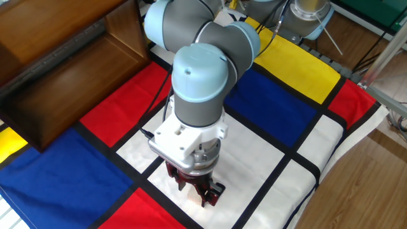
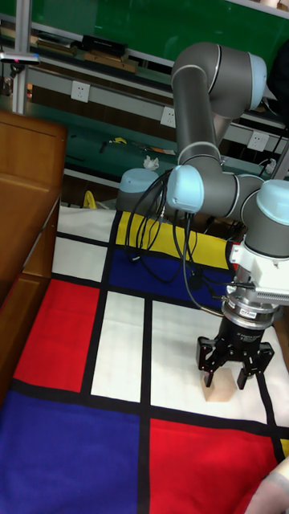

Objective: Put the object on the shelf

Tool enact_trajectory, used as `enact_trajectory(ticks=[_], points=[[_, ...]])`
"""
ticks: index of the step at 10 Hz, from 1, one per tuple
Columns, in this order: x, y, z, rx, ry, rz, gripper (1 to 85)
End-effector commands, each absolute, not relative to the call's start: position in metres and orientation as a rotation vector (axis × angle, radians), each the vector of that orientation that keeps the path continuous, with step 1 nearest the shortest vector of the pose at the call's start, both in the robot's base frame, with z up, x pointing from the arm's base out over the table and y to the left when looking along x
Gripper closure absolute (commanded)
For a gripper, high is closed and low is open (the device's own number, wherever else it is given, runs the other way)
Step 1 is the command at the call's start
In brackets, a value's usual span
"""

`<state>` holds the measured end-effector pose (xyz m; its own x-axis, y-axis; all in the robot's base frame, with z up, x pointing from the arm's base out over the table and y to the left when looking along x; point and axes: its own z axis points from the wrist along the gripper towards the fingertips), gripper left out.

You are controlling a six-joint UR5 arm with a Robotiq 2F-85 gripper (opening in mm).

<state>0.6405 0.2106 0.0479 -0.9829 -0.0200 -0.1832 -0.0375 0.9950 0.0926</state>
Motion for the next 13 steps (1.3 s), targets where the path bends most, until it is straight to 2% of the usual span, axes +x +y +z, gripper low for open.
enact_trajectory(ticks=[1, 10, 13], points=[[0.642, 0.210, 0.043, -0.037, 2.948, 0.148, 24.0], [0.638, 0.208, 0.029, -0.031, 2.962, 0.125, 22.7], [0.635, 0.219, 0.047, -0.021, 2.987, 0.130, 22.7]])
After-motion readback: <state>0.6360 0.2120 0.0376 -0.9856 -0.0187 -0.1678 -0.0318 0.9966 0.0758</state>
